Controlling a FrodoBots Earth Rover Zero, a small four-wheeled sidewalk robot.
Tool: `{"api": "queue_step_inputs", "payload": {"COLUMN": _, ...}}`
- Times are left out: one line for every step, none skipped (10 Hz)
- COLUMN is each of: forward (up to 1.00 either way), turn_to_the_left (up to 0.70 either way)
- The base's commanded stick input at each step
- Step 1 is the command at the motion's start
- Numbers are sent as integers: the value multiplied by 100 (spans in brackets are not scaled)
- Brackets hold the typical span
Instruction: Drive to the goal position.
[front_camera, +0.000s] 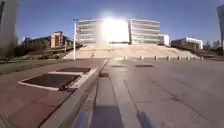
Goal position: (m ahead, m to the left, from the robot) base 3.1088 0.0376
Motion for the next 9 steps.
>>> {"api": "queue_step_inputs", "payload": {"forward": 70, "turn_to_the_left": -13}}
{"api": "queue_step_inputs", "payload": {"forward": 70, "turn_to_the_left": -13}}
{"api": "queue_step_inputs", "payload": {"forward": 70, "turn_to_the_left": -13}}
{"api": "queue_step_inputs", "payload": {"forward": 70, "turn_to_the_left": -13}}
{"api": "queue_step_inputs", "payload": {"forward": 70, "turn_to_the_left": -13}}
{"api": "queue_step_inputs", "payload": {"forward": 70, "turn_to_the_left": -13}}
{"api": "queue_step_inputs", "payload": {"forward": 70, "turn_to_the_left": -13}}
{"api": "queue_step_inputs", "payload": {"forward": 70, "turn_to_the_left": -13}}
{"api": "queue_step_inputs", "payload": {"forward": 70, "turn_to_the_left": -13}}
